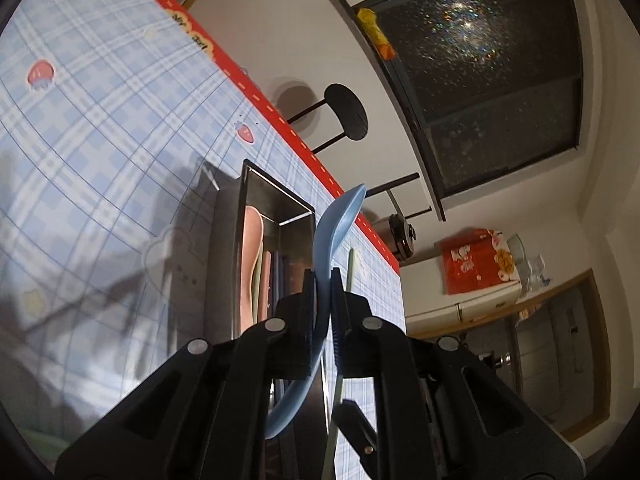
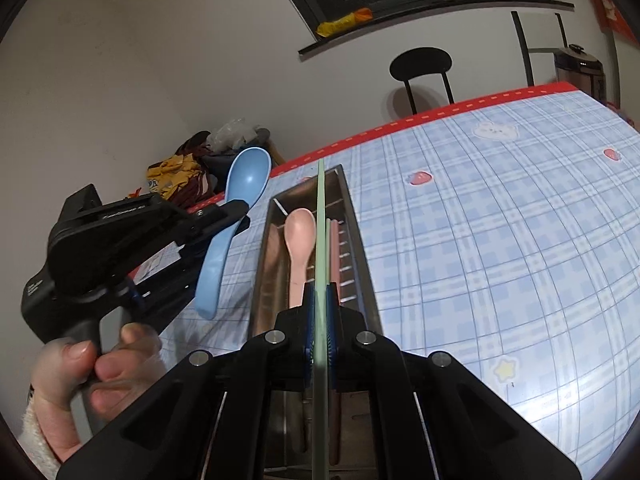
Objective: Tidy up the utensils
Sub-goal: 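Lift the blue spoon with the left tool while the right carries chopsticks over the tray, then open both tools to drop the blue spoon and chopsticks into the tray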
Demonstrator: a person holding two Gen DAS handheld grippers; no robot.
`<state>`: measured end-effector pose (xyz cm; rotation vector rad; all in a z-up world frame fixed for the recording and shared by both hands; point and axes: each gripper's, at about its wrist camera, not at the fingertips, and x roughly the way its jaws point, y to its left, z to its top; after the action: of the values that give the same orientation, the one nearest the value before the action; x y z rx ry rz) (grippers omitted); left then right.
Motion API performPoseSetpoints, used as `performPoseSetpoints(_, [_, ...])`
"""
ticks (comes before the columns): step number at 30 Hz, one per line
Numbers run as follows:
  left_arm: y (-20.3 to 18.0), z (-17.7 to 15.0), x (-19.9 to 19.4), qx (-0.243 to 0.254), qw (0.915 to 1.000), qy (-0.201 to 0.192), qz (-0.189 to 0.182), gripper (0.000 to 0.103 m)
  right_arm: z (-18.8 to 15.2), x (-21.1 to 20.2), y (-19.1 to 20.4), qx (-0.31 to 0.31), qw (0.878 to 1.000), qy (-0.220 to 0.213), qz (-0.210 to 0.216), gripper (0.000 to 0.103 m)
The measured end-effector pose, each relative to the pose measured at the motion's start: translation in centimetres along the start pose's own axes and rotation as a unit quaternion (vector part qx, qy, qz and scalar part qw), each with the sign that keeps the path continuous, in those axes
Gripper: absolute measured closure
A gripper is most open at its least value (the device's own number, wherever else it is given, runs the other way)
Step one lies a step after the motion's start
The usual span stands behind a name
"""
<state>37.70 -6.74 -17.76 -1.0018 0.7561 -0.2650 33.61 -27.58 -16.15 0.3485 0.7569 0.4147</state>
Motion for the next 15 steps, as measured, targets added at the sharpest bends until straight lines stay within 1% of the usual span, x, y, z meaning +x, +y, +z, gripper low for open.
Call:
performPoseSetpoints(5, [0.9,0.0,1.7,-0.019,0.9998,0.002,0.011,0.093,-0.4,0.8,0.1,-0.002,1.000,0.014,-0.006,0.097])
performPoseSetpoints(7, [1.3,-0.1,2.1,-0.022,0.9996,0.001,0.015,0.093,-0.6,1.1,0.2,-0.008,1.000,0.018,-0.015,0.097])
performPoseSetpoints(10, [1.6,-0.2,2.6,-0.022,0.9996,0.001,0.020,0.093,-0.5,1.2,0.0,-0.004,1.000,0.019,-0.017,0.097])
performPoseSetpoints(11, [1.6,-0.3,2.7,-0.023,0.9995,0.002,0.021,0.091,-0.6,1.3,-0.1,-0.004,1.000,0.019,-0.018,0.097])
performPoseSetpoints(13, [1.8,-0.3,2.9,-0.025,0.9994,0.002,0.024,0.084,-0.5,1.3,-0.2,-0.002,1.000,0.020,-0.021,0.097])
performPoseSetpoints(15, [1.7,-0.3,2.9,-0.017,0.9997,0.004,0.019,0.075,-0.5,1.3,-0.3,0.001,1.000,0.021,-0.022,0.097])
